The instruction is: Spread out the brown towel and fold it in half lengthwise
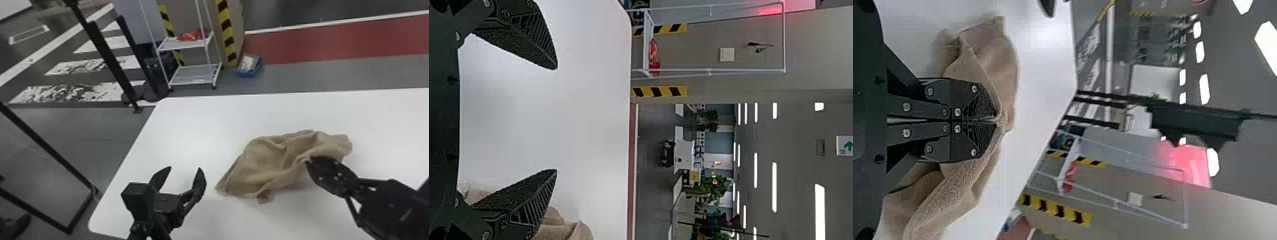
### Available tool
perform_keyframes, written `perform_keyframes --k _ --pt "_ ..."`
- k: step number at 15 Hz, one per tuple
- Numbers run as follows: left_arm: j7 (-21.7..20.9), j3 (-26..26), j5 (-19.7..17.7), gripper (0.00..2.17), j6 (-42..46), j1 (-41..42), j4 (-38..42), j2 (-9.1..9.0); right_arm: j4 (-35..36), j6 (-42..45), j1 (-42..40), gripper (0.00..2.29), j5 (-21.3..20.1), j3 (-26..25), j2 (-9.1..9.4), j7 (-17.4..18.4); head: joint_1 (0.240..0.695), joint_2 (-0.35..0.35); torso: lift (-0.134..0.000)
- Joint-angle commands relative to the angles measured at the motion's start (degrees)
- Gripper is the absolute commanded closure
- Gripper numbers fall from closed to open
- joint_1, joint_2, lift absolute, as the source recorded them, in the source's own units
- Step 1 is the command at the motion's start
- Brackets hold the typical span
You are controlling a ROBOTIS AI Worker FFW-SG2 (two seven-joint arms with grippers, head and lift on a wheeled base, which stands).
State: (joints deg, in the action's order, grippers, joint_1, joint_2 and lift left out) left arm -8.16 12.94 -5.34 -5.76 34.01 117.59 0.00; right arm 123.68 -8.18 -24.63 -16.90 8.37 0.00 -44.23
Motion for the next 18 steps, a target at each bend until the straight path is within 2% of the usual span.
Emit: perform_keyframes --k 1,5,9,14,17,18 --pt "-0.1 0.0 -0.1 0.16 0.0 0.0 0.0 -0.15 -0.1 6.8 0.7 1.42 5.3 2.8 0.05 -0.1 0.695 0.35 -0.124" --pt "-0.1 0.0 -0.1 0.16 0.0 0.1 0.2 -0.15 0.1 14.9 1.5 1.42 10.1 3.8 0.05 4.9 0.695 0.35 -0.124" --pt "-0.2 0.1 -0.3 0.16 0.0 0.2 0.4 -0.15 4.3 15.6 1.3 1.42 14.8 -0.4 0.05 5.1 0.695 0.35 -0.124" --pt "-0.3 -0.1 -0.4 0.16 0.0 0.1 0.4 -0.15 6.6 11.9 2.5 1.42 23.2 -10.4 0.05 5.1 0.695 0.342 -0.124" --pt "-0.3 -0.4 -0.3 0.16 0.0 -0.2 0.3 -0.15 1.8 11.7 2.6 1.42 31.7 -19.4 0.05 5.2 0.695 0.271 -0.124" --pt "-0.3 -0.4 -0.3 0.16 0.0 -0.2 0.2 -0.15 0.2 11.2 2.6 1.42 32.9 -21.9 0.05 6.2 0.695 0.24 -0.124"
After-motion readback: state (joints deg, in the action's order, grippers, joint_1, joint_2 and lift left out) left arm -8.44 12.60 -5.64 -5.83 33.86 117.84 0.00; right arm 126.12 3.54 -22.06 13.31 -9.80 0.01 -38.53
